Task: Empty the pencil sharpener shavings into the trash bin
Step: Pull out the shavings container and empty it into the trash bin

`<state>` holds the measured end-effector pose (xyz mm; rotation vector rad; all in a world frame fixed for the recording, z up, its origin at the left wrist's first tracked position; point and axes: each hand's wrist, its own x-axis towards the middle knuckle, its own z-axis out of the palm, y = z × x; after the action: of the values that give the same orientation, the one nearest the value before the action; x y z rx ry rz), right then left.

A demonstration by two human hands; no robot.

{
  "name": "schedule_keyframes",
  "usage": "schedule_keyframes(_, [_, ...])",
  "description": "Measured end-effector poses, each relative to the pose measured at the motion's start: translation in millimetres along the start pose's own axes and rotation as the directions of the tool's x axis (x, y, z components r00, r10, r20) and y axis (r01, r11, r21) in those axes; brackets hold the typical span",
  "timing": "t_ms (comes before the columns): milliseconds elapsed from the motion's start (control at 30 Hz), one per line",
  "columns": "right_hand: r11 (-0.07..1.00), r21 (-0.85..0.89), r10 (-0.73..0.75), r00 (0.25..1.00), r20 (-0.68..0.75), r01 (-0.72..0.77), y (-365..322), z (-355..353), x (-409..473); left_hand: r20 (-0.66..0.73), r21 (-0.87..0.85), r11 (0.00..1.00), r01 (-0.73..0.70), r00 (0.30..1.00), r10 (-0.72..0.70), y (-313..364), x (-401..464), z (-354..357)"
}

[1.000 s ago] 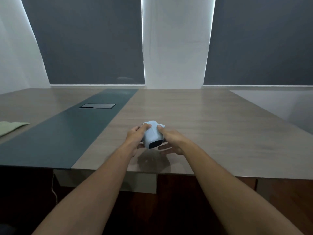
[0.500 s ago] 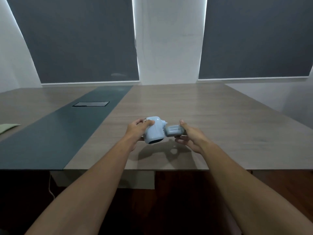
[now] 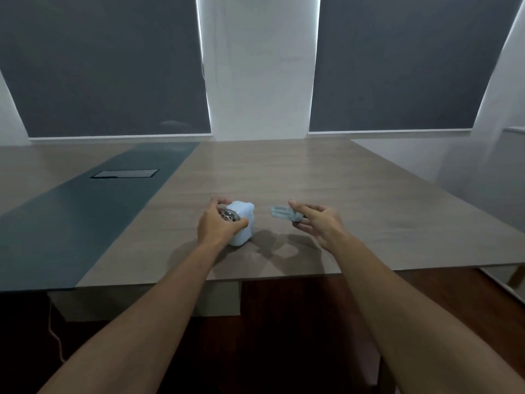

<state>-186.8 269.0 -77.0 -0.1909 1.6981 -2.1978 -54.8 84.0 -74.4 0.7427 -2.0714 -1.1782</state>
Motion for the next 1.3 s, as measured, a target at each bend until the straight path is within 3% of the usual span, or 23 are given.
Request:
schedule_keyframes(233, [0.985, -0.166, -0.059, 0.997, -0.052, 0.05, -28.4, -21.5, -34.3, 0.009, 0.188, 0.981, -0.056, 0.998, 0.055, 12.8, -8.3, -7.7])
schedule_keyframes(300, [0.983, -0.167, -0.094, 0.991, -0.098, 0.077, -42.5, -37.2, -51.9, -0.022, 0.262, 0.951, -0.165, 0.984, 0.177, 28.7, -16.4, -3.9])
schedule_keyframes(400, [0.978, -0.174, -0.143, 0.979, -0.148, 0.117, -60.3, -66.6, -74.9, -0.048, 0.319, 0.855, -0.408, 0.894, 0.445, 62.8, -34.0, 14.9])
schedule_keyframes(500, [0.966, -0.213, -0.191, 0.962, -0.198, 0.148, -71.0, -105.5, -101.7, -0.007, 0.208, 0.822, -0.53, 0.84, 0.543, 94.4, -62.6, 49.9])
schedule_keyframes(600, [0.954, -0.262, -0.219, 0.935, -0.278, 0.145, -77.9, -152.8, -126.2, 0.111, 0.078, 0.847, -0.526, 0.849, 0.517, 121.1, -98.6, 90.2])
schedule_keyframes(733, [0.925, -0.37, -0.245, 0.874, -0.421, 0.081, -73.5, -219.6, -162.9, 0.318, 0.048, 0.841, -0.54, 0.806, 0.499, 135.8, -155.8, 145.4])
schedule_keyframes(1000, [0.895, -0.433, -0.154, 0.837, -0.525, -0.107, -9.0, -335.0, -212.8, 0.585, -0.021, 0.875, -0.484, 0.704, 0.404, 92.8, -264.7, 250.2])
schedule_keyframes(1300, [0.852, -0.377, 0.068, 0.791, -0.608, -0.363, 139.0, -432.3, -223.3, 0.802, 0.126, 0.968, -0.215, 0.596, 0.028, -28.0, -335.9, 360.7])
